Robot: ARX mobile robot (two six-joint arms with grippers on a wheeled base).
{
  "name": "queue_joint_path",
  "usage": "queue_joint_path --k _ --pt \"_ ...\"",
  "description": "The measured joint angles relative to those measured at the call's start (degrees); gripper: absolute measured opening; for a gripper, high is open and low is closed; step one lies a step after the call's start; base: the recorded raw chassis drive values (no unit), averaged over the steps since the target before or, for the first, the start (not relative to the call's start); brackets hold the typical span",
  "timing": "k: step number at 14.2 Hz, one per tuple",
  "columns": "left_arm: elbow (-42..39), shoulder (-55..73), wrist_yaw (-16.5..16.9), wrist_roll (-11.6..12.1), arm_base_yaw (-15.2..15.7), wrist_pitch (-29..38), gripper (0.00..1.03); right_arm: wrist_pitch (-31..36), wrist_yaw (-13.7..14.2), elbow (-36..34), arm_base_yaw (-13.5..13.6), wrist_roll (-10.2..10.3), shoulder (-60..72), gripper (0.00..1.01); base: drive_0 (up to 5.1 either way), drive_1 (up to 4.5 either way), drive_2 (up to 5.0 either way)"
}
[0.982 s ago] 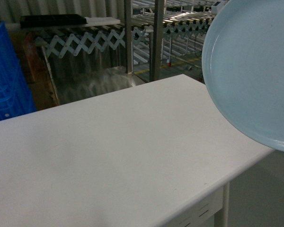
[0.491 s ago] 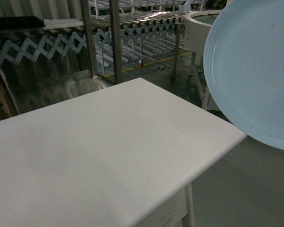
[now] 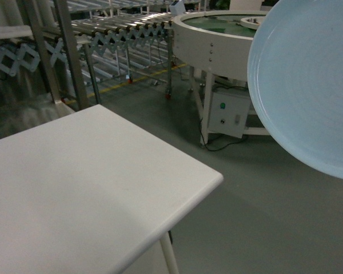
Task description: Place blue tray on left shelf second layer neatly
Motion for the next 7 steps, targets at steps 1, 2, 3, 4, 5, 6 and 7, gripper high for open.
queue_joint_path --k 1,2,3,4,5,6,7 --pt "0.0 0.0 0.1 0.0 0.0 0.0 0.98 -0.2 0.0 0.0 0.0 0.0 0.0 0.02 1.9 -0.76 -5.6" --pt "0.0 0.0 0.0 0.0 0.0 0.1 0.98 -0.2 0.0 0.0 0.0 0.0 0.0 0.02 1.7 -0.64 -5.4" --pt "0.0 0.0 0.1 0.0 0.0 0.0 0.98 0.0 0.0 0.0 0.0 0.0 0.0 0.02 -1.3 -1.33 -1.3" --pt "0.0 0.0 0.2 0.0 0.0 0.1 0.98 -0.4 0.2 0.0 0.0 0.0 0.1 0.02 -1.3 -1.33 -1.3" --pt "0.0 0.0 0.2 0.0 0.0 0.0 0.98 0.1 0.2 0.0 -0.3 0.0 0.0 0.02 -1.4 -1.36 -1.4" --pt "0.0 0.0 0.0 0.0 0.0 0.0 0.98 0.0 0.1 0.0 -0.3 0.0 0.0 0.02 -1.4 -1.39 -1.4" --pt "0.0 0.0 0.1 0.0 0.0 0.0 0.98 -0.2 0.0 0.0 -0.3 0.0 0.0 0.02 -1.4 -1.45 -1.4"
